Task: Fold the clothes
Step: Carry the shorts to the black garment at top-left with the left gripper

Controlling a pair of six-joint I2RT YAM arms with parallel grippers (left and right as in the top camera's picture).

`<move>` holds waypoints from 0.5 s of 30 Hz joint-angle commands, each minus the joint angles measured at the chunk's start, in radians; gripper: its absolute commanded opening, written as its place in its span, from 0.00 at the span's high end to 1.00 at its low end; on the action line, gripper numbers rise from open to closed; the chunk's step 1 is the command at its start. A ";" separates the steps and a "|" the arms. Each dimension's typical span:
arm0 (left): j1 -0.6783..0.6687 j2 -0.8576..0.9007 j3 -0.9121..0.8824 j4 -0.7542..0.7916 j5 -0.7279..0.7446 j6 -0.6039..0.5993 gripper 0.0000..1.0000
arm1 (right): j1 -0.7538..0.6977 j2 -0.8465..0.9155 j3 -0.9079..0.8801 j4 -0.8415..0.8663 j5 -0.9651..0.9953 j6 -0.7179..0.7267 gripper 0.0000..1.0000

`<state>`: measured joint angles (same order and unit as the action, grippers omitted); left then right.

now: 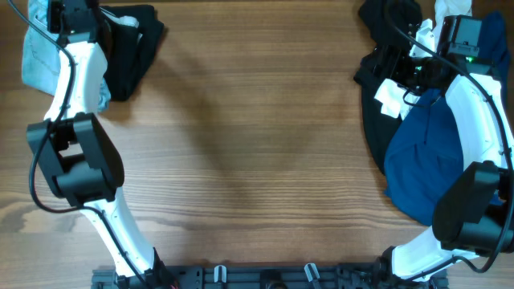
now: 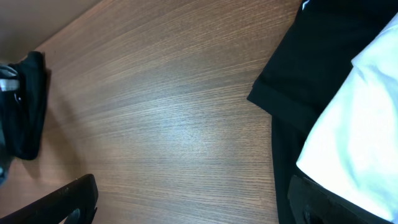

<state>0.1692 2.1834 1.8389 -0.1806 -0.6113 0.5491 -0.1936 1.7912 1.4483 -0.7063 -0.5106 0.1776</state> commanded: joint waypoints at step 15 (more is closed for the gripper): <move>-0.003 -0.002 0.027 0.117 0.271 -0.462 0.00 | -0.002 -0.001 0.003 0.013 0.022 -0.016 0.01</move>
<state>0.1654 2.2086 1.8420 -0.0734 -0.3817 0.2901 -0.1936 1.7912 1.4483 -0.6983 -0.5030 0.1780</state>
